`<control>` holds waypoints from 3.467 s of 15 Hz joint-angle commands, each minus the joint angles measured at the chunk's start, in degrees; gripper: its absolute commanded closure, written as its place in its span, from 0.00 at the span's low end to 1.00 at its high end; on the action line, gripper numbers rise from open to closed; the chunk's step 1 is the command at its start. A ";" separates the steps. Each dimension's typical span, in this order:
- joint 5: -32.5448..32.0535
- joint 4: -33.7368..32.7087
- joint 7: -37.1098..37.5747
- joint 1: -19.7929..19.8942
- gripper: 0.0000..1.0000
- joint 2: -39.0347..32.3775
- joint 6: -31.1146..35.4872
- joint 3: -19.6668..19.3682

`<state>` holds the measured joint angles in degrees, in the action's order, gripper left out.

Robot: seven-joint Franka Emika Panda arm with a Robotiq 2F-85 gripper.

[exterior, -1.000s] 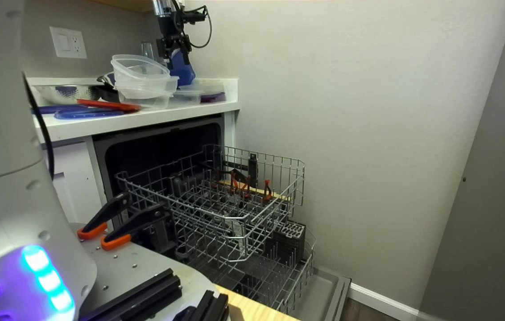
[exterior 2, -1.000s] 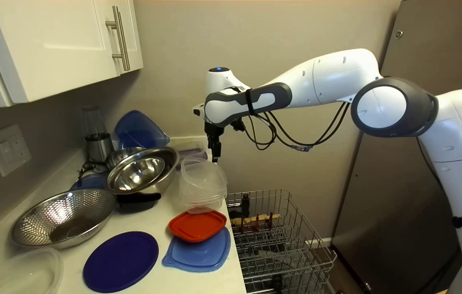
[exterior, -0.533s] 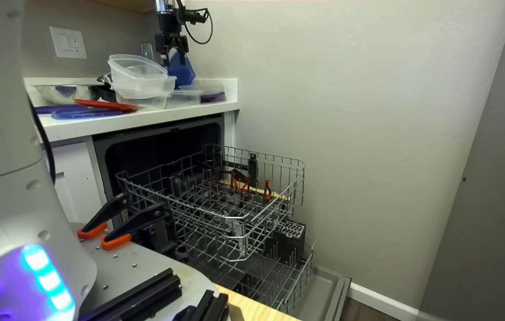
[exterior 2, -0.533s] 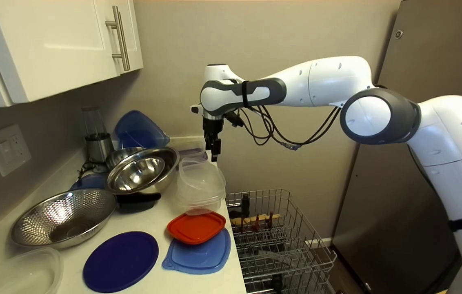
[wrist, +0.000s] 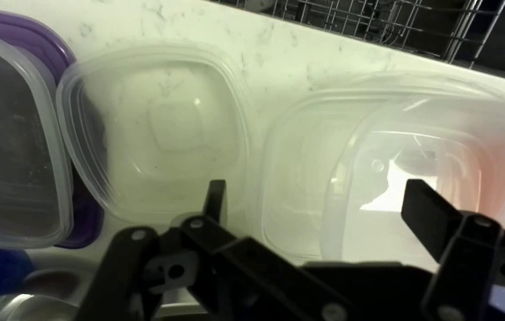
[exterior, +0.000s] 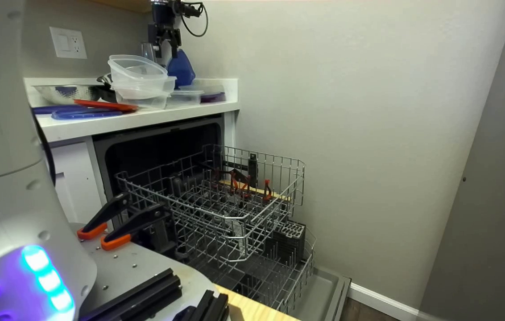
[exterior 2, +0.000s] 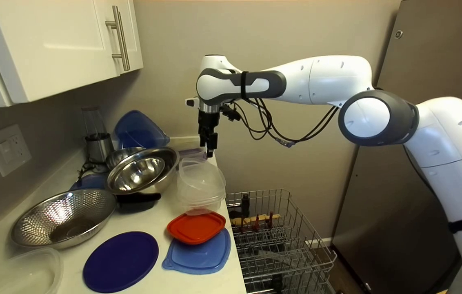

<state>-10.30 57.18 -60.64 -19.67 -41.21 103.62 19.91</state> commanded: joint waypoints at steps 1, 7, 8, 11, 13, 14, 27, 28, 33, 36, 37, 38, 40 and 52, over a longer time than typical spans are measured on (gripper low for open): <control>1.95 -1.39 -2.00 -0.03 0.00 -1.17 -2.00 1.96; 3.50 -0.80 -1.92 0.73 0.00 -1.84 -0.83 4.16; 3.78 -0.55 -2.11 1.00 0.10 -1.80 -0.10 4.40; 4.23 -0.23 -2.45 1.34 0.41 -1.84 0.61 4.81; 4.53 0.10 -2.65 1.59 0.56 -1.79 1.58 5.06; 4.87 0.21 -2.70 1.82 0.63 -1.77 2.17 5.28; 5.77 -0.28 -1.48 2.17 0.95 -3.02 3.90 6.13; 5.56 -0.41 -1.02 2.35 0.96 -2.59 3.89 5.85; 8.60 -2.88 -0.42 5.25 0.96 -1.61 3.49 6.68; 11.73 -4.37 0.91 7.59 0.96 -1.41 4.62 7.06; 12.55 -4.69 1.69 8.21 0.97 -1.42 5.27 6.90; 13.57 -4.72 2.16 9.02 0.96 -1.29 6.34 6.92; 14.75 -4.07 3.31 10.07 0.96 -0.86 9.78 6.53; 13.91 10.48 19.91 16.62 0.96 6.32 30.49 -0.40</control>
<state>3.24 57.74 -45.64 -5.38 -40.36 130.30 21.58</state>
